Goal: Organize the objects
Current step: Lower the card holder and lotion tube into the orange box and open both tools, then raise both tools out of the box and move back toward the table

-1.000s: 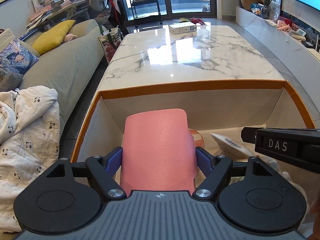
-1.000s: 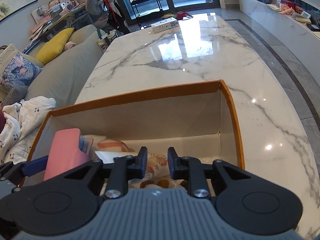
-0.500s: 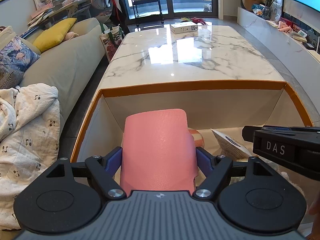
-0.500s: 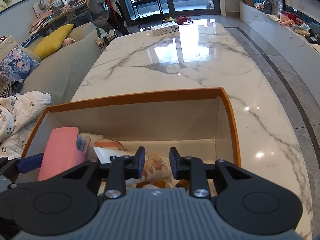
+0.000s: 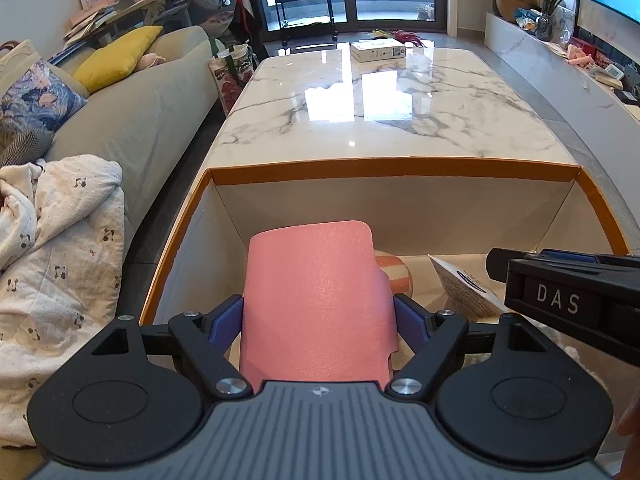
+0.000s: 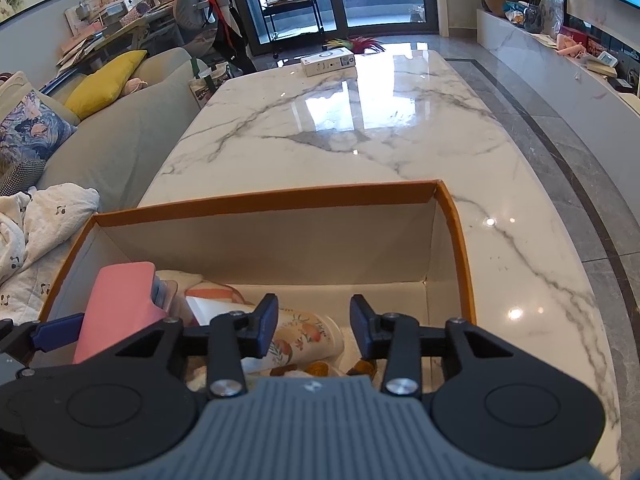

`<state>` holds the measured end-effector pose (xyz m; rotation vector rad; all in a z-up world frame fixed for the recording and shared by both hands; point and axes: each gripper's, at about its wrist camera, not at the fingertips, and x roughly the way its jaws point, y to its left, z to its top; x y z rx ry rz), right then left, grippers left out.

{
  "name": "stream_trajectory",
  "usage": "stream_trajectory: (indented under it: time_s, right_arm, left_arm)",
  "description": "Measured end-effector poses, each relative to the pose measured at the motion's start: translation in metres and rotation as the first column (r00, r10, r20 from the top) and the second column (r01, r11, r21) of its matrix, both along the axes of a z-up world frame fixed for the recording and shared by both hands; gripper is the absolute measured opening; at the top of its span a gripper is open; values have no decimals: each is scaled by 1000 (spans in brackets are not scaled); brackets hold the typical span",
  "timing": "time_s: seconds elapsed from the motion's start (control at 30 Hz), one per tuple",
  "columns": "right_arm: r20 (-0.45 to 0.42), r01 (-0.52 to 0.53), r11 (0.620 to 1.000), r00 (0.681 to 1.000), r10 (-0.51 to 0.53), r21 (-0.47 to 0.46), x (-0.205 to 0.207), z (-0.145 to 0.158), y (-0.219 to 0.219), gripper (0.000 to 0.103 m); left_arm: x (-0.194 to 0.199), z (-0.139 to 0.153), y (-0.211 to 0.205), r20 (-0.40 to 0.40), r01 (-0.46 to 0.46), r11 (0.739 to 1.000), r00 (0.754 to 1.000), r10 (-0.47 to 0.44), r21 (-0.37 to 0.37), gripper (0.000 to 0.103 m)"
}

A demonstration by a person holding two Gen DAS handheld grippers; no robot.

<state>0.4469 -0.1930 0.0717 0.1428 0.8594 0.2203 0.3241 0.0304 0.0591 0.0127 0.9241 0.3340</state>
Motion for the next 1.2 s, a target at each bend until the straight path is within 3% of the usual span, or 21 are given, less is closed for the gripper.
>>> stream_trajectory:
  time_s: [0.4,0.7,0.77,0.87,0.97,1.03,1.1,1.2]
  right_arm:
    - [35,9,1000,999,-9,-4,-8,16,-5,50]
    - [87,13,1000,996,-12,-13,-30,45,-16,56]
    - [111,2,1000,994,1,-28,-42,56,-14,58]
    - [159,-8,999,987,17,-54,-66,75,-14,69]
    - [206,-10,997,978,24,-72,-94,91,-15,70]
    - [232,-3,997,973,20,-73,-112,98,-18,71]
    - [259,5,998,966,13,-69,-133,102,-23,81]
    - [275,14,998,961,3,-59,-166,98,-33,82]
  left_arm:
    - [-11,21,-5,42,30,999,999,-28,-44,96]
    - [-29,44,-2,70,54,997,996,-50,-57,96]
    - [-39,55,-4,92,66,997,994,-63,-38,96]
    - [-57,72,-12,116,92,996,989,-91,-2,96]
    - [-81,81,-18,154,84,996,985,-80,-14,97]
    - [-96,82,-23,173,94,995,981,-89,-25,97]
    - [-111,77,-29,180,106,994,978,-101,-15,97]
    - [-137,65,-32,201,88,996,976,-82,-19,97]
